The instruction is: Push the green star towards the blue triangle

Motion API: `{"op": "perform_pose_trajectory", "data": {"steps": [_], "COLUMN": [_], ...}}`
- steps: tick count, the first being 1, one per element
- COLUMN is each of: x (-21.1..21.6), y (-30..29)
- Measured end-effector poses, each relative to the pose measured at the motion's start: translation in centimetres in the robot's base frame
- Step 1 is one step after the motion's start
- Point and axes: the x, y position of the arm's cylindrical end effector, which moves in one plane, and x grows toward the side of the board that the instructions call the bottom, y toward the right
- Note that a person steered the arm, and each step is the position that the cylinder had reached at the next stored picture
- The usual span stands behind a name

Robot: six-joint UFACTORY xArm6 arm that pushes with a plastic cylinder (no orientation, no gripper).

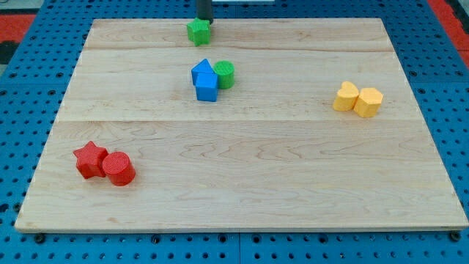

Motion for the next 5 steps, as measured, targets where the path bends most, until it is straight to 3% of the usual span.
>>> {"op": "perform_pose_trajectory", "data": {"steps": [2,3,5], "x": [4.8,6.3,3.1], "y": [-4.9,3.6,4.5]}}
